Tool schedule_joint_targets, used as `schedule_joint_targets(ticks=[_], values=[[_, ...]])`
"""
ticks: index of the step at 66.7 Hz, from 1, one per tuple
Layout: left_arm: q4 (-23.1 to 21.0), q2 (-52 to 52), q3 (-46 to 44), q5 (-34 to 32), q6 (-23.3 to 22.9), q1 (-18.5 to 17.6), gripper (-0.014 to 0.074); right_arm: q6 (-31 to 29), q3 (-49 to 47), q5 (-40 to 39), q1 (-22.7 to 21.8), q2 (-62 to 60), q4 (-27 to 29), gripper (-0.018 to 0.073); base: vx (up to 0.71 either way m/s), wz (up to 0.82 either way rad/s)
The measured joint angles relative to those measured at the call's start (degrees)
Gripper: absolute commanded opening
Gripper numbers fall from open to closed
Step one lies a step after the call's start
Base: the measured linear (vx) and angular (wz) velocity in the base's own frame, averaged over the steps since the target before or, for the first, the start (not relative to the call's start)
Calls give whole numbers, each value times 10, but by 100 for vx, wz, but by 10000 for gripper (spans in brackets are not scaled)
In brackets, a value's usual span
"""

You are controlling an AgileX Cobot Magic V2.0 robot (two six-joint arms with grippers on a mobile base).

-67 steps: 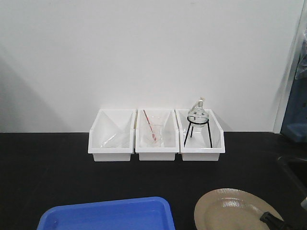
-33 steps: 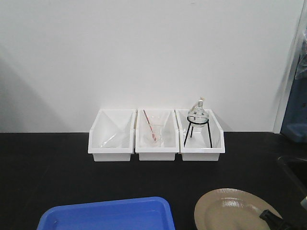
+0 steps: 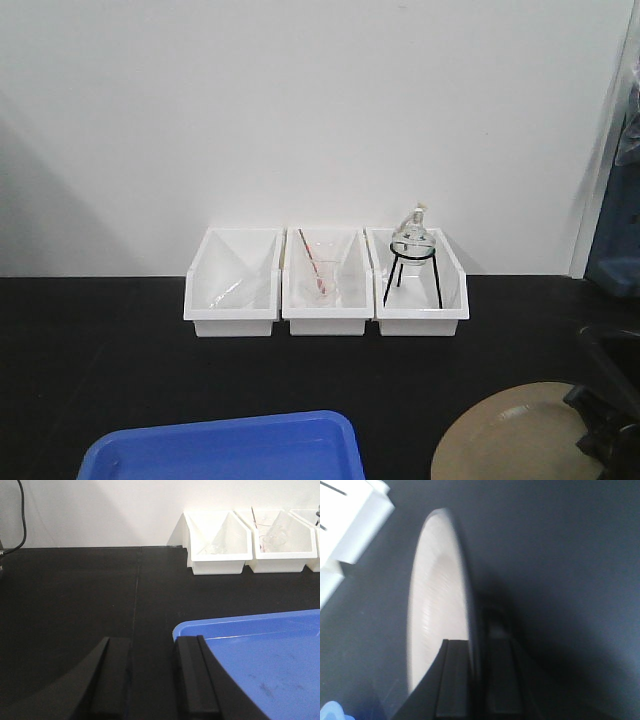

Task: Place disk in tray to left cabinet
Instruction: 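Grasp the rim of the beige plate with the right gripper, then lift the beige plate and lower it onto the blue tray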

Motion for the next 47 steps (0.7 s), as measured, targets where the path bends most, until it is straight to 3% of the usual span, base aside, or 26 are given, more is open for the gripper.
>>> schedule_joint_targets(ticks=[16, 24, 47], values=[[0, 0, 0, 0, 0, 0, 359, 5, 7, -9, 0, -55, 11, -6, 0, 0], [0, 0, 0, 0, 0, 0, 359, 31, 5, -47, 21, -69, 28, -6, 0, 0], [0, 0, 0, 0, 0, 0, 359, 54, -109, -95, 260, 16, 35, -6, 0, 0]])
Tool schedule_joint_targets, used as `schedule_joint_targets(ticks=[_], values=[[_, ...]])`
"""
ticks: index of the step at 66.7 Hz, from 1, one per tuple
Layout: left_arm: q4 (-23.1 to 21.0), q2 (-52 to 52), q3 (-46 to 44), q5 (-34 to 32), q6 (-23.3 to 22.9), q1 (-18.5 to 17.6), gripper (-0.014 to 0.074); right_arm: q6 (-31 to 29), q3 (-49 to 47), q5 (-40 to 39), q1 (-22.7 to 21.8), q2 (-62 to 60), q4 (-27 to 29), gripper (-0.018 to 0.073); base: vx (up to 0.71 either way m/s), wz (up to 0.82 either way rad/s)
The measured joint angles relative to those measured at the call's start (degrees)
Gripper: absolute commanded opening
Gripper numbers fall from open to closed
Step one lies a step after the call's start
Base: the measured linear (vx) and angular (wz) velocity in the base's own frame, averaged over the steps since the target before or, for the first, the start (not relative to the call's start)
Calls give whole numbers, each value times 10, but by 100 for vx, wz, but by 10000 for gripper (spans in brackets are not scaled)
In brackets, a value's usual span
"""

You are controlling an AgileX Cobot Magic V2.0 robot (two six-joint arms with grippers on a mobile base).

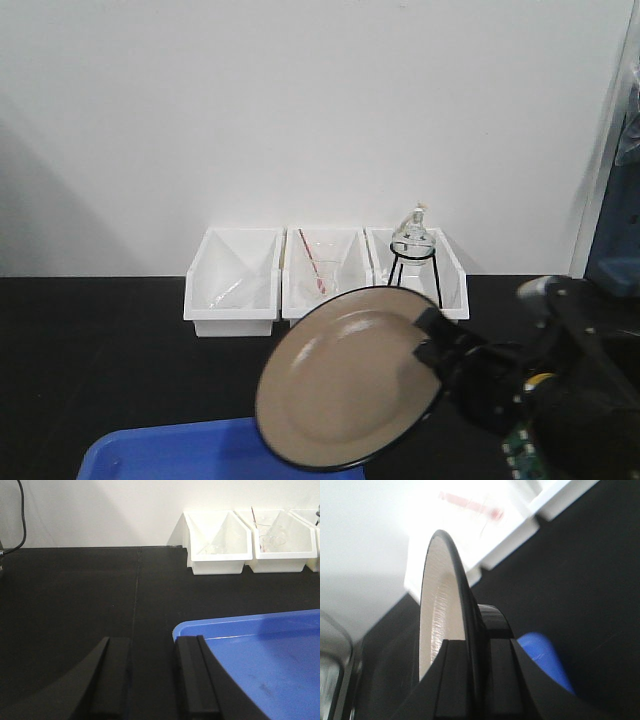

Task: Place disk in tray to left cabinet
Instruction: 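Lift the beige plate and lower it onto the blue tray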

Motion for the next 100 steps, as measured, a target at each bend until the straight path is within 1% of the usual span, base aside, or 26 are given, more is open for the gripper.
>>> schedule_joint_targets(ticks=[10, 16, 17, 27, 39, 48, 57, 66, 71, 79, 83, 88, 94, 100], values=[[0, 0, 0, 0, 0, 0, 359, 0, -32, -11, 84, 77, 0, -6, 0, 0], [0, 0, 0, 0, 0, 0, 359, 0, -34, -15, 111, 110, 0, -6, 0, 0], [0, 0, 0, 0, 0, 0, 359, 0, -34, -17, 133, 138, 0, -6, 0, 0], [0, 0, 0, 0, 0, 0, 358, 6, -37, -31, 157, 176, 3, -3, 0, 0], [0, 0, 0, 0, 0, 0, 358, 11, -42, -45, 163, 207, 7, 7, 0, 0], [0, 0, 0, 0, 0, 0, 358, 8, -47, -42, 163, 224, -2, 44, 0, 0], [0, 0, 0, 0, 0, 0, 356, -20, -48, -42, 163, 229, -21, 132, 0, 0], [0, 0, 0, 0, 0, 0, 356, -62, -48, -37, 163, 229, -33, 277, 0, 0], [0, 0, 0, 0, 0, 0, 356, -89, -48, -8, 162, 232, -39, 388, 0, 0], [0, 0, 0, 0, 0, 0, 356, -119, -43, 31, 161, 240, -48, 516, 0, 0], [0, 0, 0, 0, 0, 0, 356, -124, -43, 34, 161, 240, -50, 550, 0, 0], [0, 0, 0, 0, 0, 0, 356, -128, -43, 32, 160, 240, -50, 568, 0, 0], [0, 0, 0, 0, 0, 0, 356, -135, -44, 33, 154, 237, -52, 569, 0, 0], [0, 0, 0, 0, 0, 0, 356, -144, -43, 34, 135, 221, -54, 569, 0, 0]])
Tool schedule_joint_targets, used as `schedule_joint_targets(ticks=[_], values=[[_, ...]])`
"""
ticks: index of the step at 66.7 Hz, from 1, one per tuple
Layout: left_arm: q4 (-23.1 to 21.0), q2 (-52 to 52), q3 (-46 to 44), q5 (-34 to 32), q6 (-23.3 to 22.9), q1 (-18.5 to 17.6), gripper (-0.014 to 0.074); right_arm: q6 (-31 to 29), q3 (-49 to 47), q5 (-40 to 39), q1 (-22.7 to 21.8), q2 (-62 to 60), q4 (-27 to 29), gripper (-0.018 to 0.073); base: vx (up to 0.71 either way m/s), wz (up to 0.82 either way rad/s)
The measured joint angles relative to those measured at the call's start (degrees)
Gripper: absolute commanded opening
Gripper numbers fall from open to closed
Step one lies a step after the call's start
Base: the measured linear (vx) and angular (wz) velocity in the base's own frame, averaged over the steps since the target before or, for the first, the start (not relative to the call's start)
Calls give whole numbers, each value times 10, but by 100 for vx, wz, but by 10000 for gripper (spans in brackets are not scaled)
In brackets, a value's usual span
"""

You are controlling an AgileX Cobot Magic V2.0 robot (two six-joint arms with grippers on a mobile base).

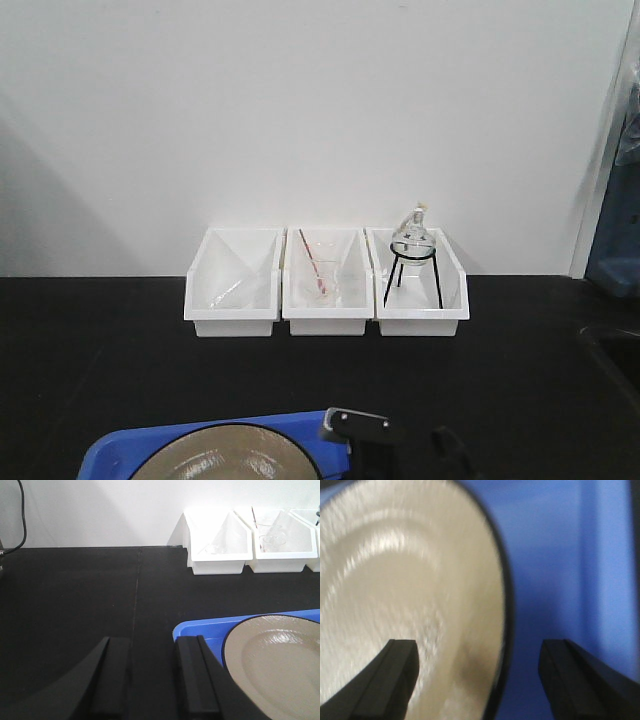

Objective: Place disk in tray to left cabinet

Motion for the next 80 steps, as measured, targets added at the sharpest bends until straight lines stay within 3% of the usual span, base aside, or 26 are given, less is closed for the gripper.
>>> schedule_joint_targets(ticks=[11, 17, 23, 30, 44, 59, 80], values=[[0, 0, 0, 0, 0, 0, 356, -11, -2, 16, -70, -69, -2, 568, 0, 0], [0, 0, 0, 0, 0, 0, 356, -49, -29, 139, -112, -112, -33, 568, 0, 0], [0, 7, 0, 3, 0, 0, 356, -123, -73, 292, -125, -126, -77, 568, 0, 0], [-8, 45, -7, 31, 0, 0, 356, -183, -103, 370, -126, -127, -96, 567, 0, 0], [-86, 194, -72, 109, 5, 0, 356, -204, -112, 391, -125, -125, -89, 567, 0, 0], [-163, 368, -150, 115, 89, 0, 356, -208, -118, 391, -126, -78, -47, 567, 0, 0], [-188, 547, -217, 114, 116, 0, 356, -201, -118, 355, -132, 5, -11, 554, 0, 0]])
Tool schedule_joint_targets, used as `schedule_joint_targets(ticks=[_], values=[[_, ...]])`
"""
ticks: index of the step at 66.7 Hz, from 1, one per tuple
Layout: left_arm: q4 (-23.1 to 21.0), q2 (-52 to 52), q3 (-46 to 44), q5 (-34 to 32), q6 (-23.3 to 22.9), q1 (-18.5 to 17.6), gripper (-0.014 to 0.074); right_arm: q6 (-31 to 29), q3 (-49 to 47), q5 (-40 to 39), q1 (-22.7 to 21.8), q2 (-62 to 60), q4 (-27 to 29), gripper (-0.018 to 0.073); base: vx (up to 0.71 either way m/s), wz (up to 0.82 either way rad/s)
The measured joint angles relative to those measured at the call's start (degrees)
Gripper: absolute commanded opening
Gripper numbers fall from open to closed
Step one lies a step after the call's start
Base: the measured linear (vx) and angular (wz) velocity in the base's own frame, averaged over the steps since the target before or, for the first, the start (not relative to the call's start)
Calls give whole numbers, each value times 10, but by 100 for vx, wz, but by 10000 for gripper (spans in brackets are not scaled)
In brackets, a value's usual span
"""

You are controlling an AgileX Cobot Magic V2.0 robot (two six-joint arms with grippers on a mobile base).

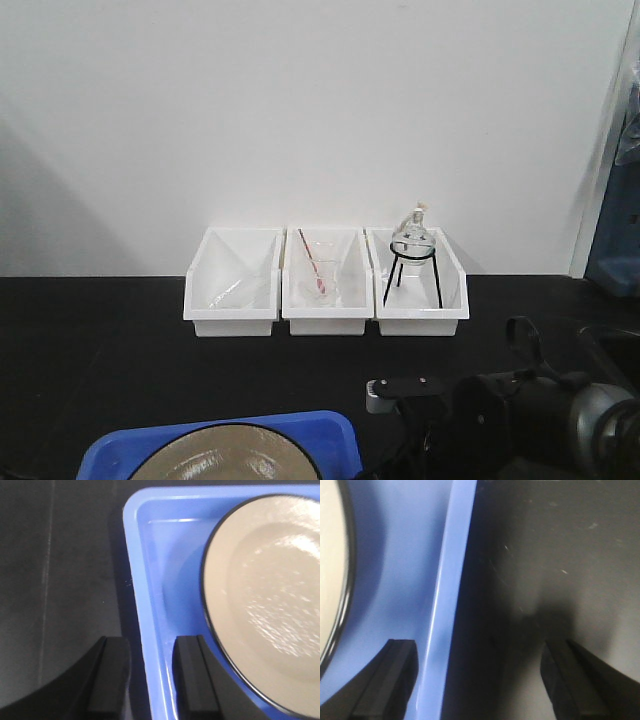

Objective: Place disk in tray to left cabinet

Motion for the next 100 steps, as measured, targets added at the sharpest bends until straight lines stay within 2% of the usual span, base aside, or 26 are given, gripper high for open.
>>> schedule_joint_targets(ticks=[17, 46, 76, 89, 100], values=[[-33, 95, -34, -8, 40, 0, 356, -21, -46, -6, 0, 47, 37, 499, 0, 0], [-137, 193, -39, -40, 133, 0, 356, -24, -160, 54, 0, 135, 49, 495, 0, 0], [-172, 265, -46, -55, 177, -1, 356, -25, -181, 77, 0, 149, 57, 470, 0, 0], [-191, 278, -52, -74, 197, -13, 342, -30, -184, 75, 0, 153, 67, 360, 0, 0], [-198, 283, -53, -92, 201, -27, 246, -31, -184, 83, -3, 155, 65, 153, 0, 0]])
